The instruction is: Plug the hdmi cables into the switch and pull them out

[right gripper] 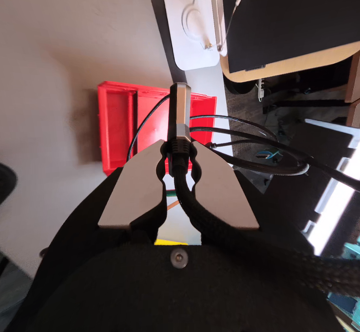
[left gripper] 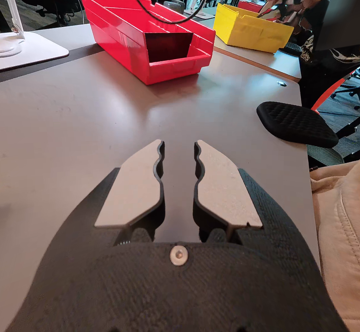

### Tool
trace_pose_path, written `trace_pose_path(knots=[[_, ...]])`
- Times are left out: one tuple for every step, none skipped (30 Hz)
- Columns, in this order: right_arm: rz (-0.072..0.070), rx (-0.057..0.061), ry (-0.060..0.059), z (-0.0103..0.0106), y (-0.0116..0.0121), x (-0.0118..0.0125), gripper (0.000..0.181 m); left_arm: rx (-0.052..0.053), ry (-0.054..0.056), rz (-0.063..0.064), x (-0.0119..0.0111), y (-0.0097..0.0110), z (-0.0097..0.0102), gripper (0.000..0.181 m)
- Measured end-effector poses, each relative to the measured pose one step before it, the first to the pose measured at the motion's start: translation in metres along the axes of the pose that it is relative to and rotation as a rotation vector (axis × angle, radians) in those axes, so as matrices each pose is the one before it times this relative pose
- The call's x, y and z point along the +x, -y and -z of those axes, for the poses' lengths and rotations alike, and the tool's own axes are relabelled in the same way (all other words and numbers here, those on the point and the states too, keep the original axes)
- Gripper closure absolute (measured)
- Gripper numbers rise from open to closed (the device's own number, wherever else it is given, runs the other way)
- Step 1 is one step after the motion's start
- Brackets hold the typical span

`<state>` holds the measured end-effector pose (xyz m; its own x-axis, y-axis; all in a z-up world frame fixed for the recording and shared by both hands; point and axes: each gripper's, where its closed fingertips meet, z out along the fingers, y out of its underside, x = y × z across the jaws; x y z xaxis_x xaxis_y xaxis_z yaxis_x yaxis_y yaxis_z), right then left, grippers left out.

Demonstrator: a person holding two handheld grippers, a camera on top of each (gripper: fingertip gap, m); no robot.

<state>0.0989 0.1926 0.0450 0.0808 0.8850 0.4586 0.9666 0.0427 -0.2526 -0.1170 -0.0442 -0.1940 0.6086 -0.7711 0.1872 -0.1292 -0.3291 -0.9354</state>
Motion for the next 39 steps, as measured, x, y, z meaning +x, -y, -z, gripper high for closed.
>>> trace_pose_path(knots=[[-0.0032,-0.0035,-0.0071,-0.01752,-0.00754,0.00403,0.159,0.0042,0.0019,0.0001,-0.00023,0.00071,0.00088,0.152],[-0.0113,-0.0018,0.006,-0.0186,-0.00781,0.00126,0.159,0.0058,0.0067,0.0021,-0.00107,0.00107,0.00117,0.152],[-0.0145,-0.0019,0.0216,-0.01852,-0.0078,-0.00147,0.159,0.0094,0.0107,0.0023,-0.00189,0.00162,0.00157,0.152],[-0.0169,-0.0046,0.0323,-0.01802,-0.00786,-0.00307,0.159,0.0113,0.0114,0.0022,-0.00207,0.00184,0.00164,0.151],[-0.0218,-0.0004,0.0402,-0.01679,-0.00682,-0.00385,0.159,0.0111,0.0128,0.0025,-0.0024,0.0019,0.00153,0.151],[-0.0197,0.0066,0.0329,-0.01492,-0.00486,-0.00275,0.159,0.009,0.0144,0.003,-0.00279,0.00153,0.00149,0.151],[-0.019,0.0162,0.0244,-0.0126,-0.00293,-0.00133,0.159,0.0069,0.0122,0.0021,-0.00245,0.00116,0.0012,0.151],[-0.0268,0.0272,0.0296,-0.00979,-0.00096,-0.00093,0.159,0.0058,0.0082,0.0014,-0.00188,0.00098,0.00095,0.151],[-0.0435,0.0204,0.0516,-0.00793,-0.00217,-0.0025,0.159,0.005,0.0051,0.0021,-0.00148,0.00077,0.00067,0.151],[-0.0561,0.0163,0.0674,-0.00703,-0.00283,-0.00331,0.159,0.0039,0.0023,0.0027,-0.00098,0.00059,0.00043,0.151],[-0.047,0.0159,0.0507,-0.00615,-0.00303,-0.0005,0.159,0.0016,-0.0003,0.0035,-0.00056,0.00018,0.0002,0.15],[-0.041,0.0169,0.0307,-0.00532,-0.00261,0.00237,0.159,0.0019,-0.0005,0.0029,-0.00029,0.00018,0.00015,0.15],[-0.039,0.0152,0.021,-0.00449,-0.00314,0.00377,0.159,0.0032,0.0004,0.0001,-0.00027,0.00055,0.00025,0.15],[-0.047,0.0235,0.0264,-0.00339,-0.0026,0.00361,0.159,0.0014,0.0015,-0.0025,-0.00026,0.00027,0.00029,0.15],[-0.0475,0.0248,0.0246,-0.00272,-0.00293,0.00395,0.158,-0.0022,0.0032,-0.0025,-0.00073,-0.00026,0.00017,0.15],[-0.0385,0.026,0.0071,-0.00175,-0.00319,0.00571,0.158,-0.0022,0.0025,-0.0013,-0.00058,-0.00036,0.00014,0.149],[-0.0405,0.025,-0.0004,-0.00104,-0.00334,0.00601,0.157,0.0008,0.0013,0.0002,-0.00041,0.00014,0.0004,0.149],[-0.0447,0.0272,-0.0122,0.00023,-0.00289,0.00675,0.156,0.0027,0.0015,0.0014,-0.00053,0.00043,0.00064,0.149],[-0.0375,0.0254,-0.0159,0.0013,-0.00354,0.00629,0.154,0.0021,0.003,0.0019,-0.00076,0.00038,0.00062,0.149],[-0.0389,0.0174,-0.0184,0.00191,-0.0054,0.00617,0.151,0.0021,0.0046,0.0017,-0.00092,0.00035,0.00069,0.149],[-0.0435,0.0154,-0.0178,0.00223,-0.0067,0.00616,0.147,0.0039,0.0037,0.0023,-0.00088,0.00068,0.00072,0.149],[-0.0512,0.0085,-0.0255,0.00246,-0.00795,0.00757,0.142,0.0049,0.0008,0.0025,-0.00034,0.00089,0.00066,0.149],[-0.0545,0.0086,-0.0226,0.00256,-0.00829,0.00728,0.139,0.0039,0.0004,0.002,-0.00016,0.00086,0.00061,0.149],[-0.0593,0.014,-0.0136,0.00294,-0.00732,0.0062,0.135,0.0024,0.002,0.0008,-0.00014,0.0005,0.00031,0.149],[-0.0568,0.0176,-0.0039,0.0034,-0.00661,0.00429,0.132,0.0008,0.0029,-0.0002,-0.00022,0.00024,0.00012,0.149],[-0.0508,0.0174,-0.0048,0.00379,-0.00637,0.00372,0.131,-0.0005,0.0025,-0.0001,-0.00004,0.00001,-0.00009,0.149],[-0.0355,0.0181,-0.0033,0.00399,-0.0063,0.00321,0.13,-0.0011,0.0017,-0.0001,0.00012,-0.00016,-0.00014,0.149],[-0.032,0.0104,-0.001,0.0041,-0.0068,0.00305,0.129,-0.0014,0.0016,0.0002,0.00019,-0.00036,-0.00037,0.149],[-0.0215,0.0073,0.0095,0.00426,-0.0067,0.00187,0.128,-0.0023,0.0014,-0.0002,0.00033,-0.00046,-0.00045,0.149],[-0.0198,0.0083,0.0173,0.00446,-0.00574,0.00075,0.126,-0.0038,0.0009,-0.0011,0.00031,-0.00068,-0.00064,0.148],[-0.013,-0.003,-0.0026,0.00453,-0.00664,0.00309,0.125,-0.0046,0.0012,-0.0016,0.00029,-0.00085,-0.00081,0.148],[0.0063,-0.0153,-0.0071,0.00439,-0.00753,0.00265,0.124,-0.004,0.0013,-0.0011,0.00011,-0.00074,-0.00078,0.148],[0.0104,-0.0272,-0.0079,0.00366,-0.00845,0.00181,0.122,-0.003,0.0009,0.0003,0.00012,-0.00061,-0.00071,0.148],[0.0142,-0.0289,-0.0121,0.0038,-0.00797,0.00138,0.122,-0.0031,0.0004,0.0011,0.00011,-0.00059,-0.00071,0.148],[0.0195,-0.0246,-0.0216,0.00427,-0.00652,0.00186,0.122,-0.0036,0.0018,0.0005,-0.00014,-0.00079,-0.00055,0.148],[0.0181,-0.0163,-0.0251,0.00488,-0.00505,0.00197,0.122,-0.0024,0.0041,-0.0007,-0.00056,-0.00049,-0.00038,0.148],[0.0123,-0.0104,-0.033,0.00531,-0.00383,0.00301,0.122,-0.0001,0.0061,-0.0008,-0.00078,-0.00004,0.00008,0.148],[0.0187,0.0103,-0.0426,0.00601,-0.00064,0.00317,0.123,0.0021,0.0082,-0.0004,-0.00133,0.00047,0.00048,0.148],[0.0261,0.042,-0.0337,0.00692,0.00408,-0.0003,0.126,0.0036,0.0095,-0.0005,-0.0017,0.00076,0.00091,0.148]])
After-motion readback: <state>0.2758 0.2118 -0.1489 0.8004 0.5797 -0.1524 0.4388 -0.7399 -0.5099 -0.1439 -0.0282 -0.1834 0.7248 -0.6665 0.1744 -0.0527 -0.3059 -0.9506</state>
